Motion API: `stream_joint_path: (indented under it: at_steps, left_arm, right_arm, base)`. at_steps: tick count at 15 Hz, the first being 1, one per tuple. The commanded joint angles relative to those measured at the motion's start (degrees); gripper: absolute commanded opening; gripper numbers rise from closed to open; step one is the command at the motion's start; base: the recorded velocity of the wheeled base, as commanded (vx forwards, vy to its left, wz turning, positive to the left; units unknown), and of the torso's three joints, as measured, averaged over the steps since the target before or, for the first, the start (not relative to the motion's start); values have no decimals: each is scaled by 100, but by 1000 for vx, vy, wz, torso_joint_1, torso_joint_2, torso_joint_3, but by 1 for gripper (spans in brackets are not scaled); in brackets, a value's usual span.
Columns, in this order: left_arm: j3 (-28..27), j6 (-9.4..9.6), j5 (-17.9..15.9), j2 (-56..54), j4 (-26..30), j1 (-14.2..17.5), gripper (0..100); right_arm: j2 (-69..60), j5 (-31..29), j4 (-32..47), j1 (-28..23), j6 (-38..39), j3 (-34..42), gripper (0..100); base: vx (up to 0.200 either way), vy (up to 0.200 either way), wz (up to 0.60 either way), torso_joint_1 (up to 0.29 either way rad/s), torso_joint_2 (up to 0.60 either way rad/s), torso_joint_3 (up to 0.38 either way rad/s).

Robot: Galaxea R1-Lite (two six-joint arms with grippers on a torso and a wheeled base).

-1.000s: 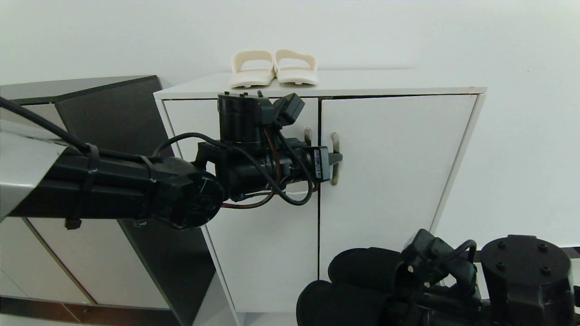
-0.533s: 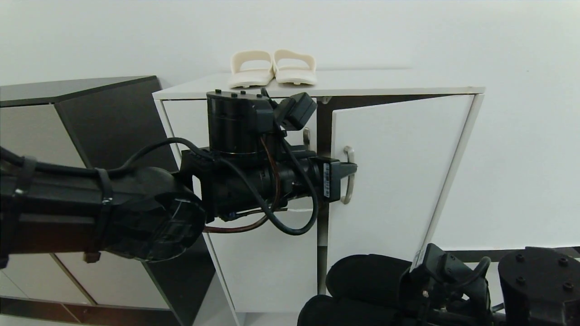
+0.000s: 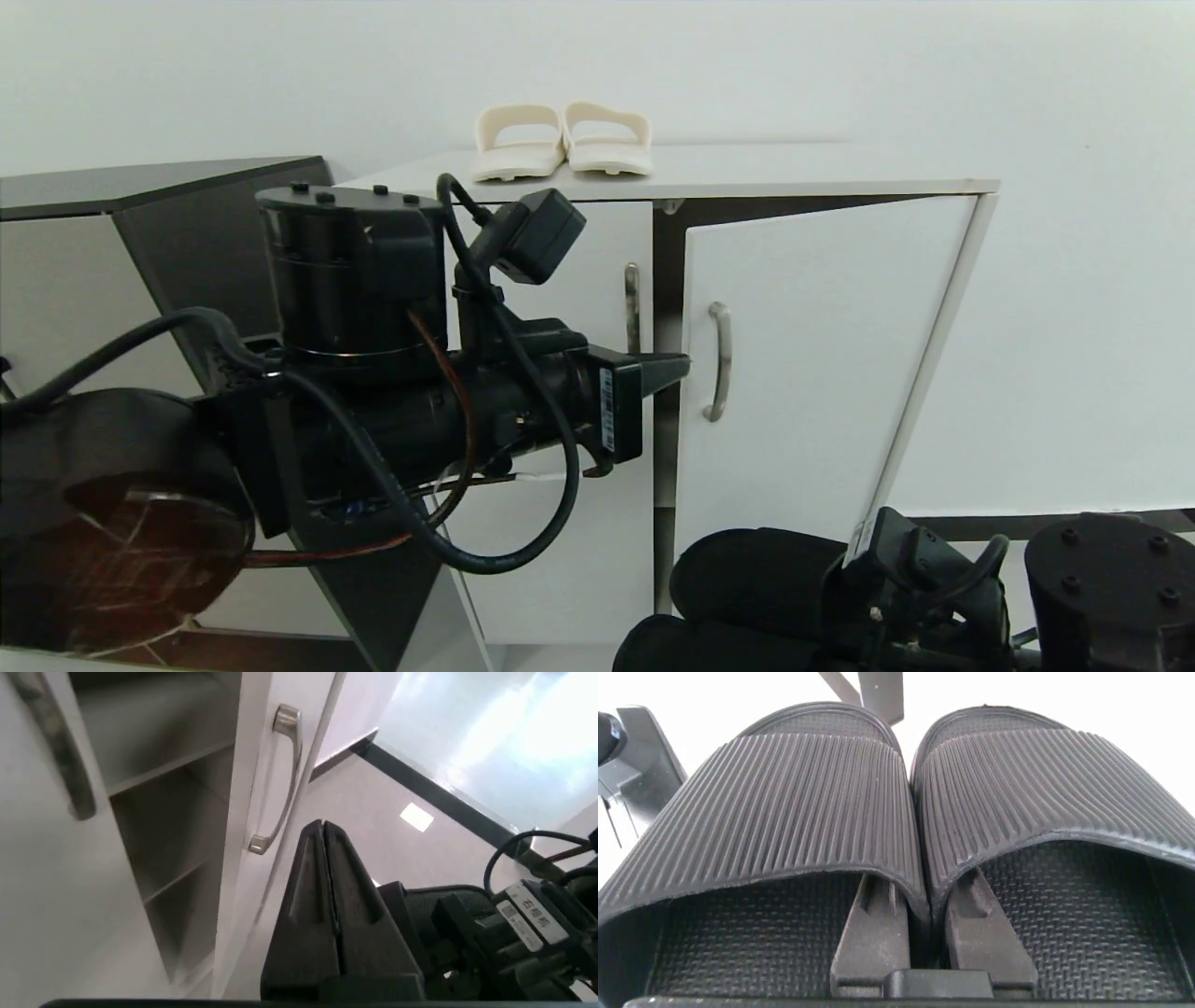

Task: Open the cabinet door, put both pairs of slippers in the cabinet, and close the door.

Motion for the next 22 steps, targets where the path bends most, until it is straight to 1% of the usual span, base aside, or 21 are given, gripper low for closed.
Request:
stream_joint_path:
  at_steps: [1,3,5,7,8,9,11,14,15,18,21,22]
  left_arm:
    - [52,-15,36,-231,29,97,0]
    - [-27,-42,10,-108,12,202,0]
    - [-247,-50,1,155,-32,343,0]
    - [-634,-103,-16,525,-41,554,0]
    - [-810,-112,-16,700,-50,606,0]
    - [-818,-112,-16,709,-50,606,0]
    - [-1267,-209,-8,1175,-384,642,0]
    - [-1662,-402,-8,1544,-401,642,0]
    - [-1741,-428,-8,1614,-401,642,0]
    - [-1882,-428,-8,1693,-401,642,0]
    - [-1899,-437,36,1711,-392,633,0]
    - [-1873,-446,45,1693,-401,615,0]
  right_arm:
    - [-1,-3,0,1,-7,-4,0]
    - [-1,-11,0,1,-15,-4,0]
    - [-1,-11,0,1,-15,-4,0]
    - [-1,-20,0,10,-15,-4,0]
    - [-9,-29,0,10,-15,-4,0]
    - [-9,-29,0,10,-15,-4,0]
    - [-27,-38,0,19,-15,-4,0]
    - [-9,-38,0,27,-15,-4,0]
    - [-9,-38,0,36,-15,-4,0]
    - [8,-38,0,45,-15,-4,0]
    - [17,-38,0,71,-15,-13,0]
    - [17,-38,9,150,-15,5,0]
  base:
    - [0,0,0,0,0,0]
    - [0,0,0,0,0,0]
    - [0,0,0,0,0,0]
    - [0,0,0,0,0,0]
    - [0,0,0,0,0,0]
    - [0,0,0,0,0,0]
    - [0,0,0,0,0,0]
    - [0,0,0,0,0,0]
    - [0,0,0,0,0,0]
    - [0,0,0,0,0,0]
    - [0,0,0,0,0,0]
    - [-200,0,0,2,2,2]
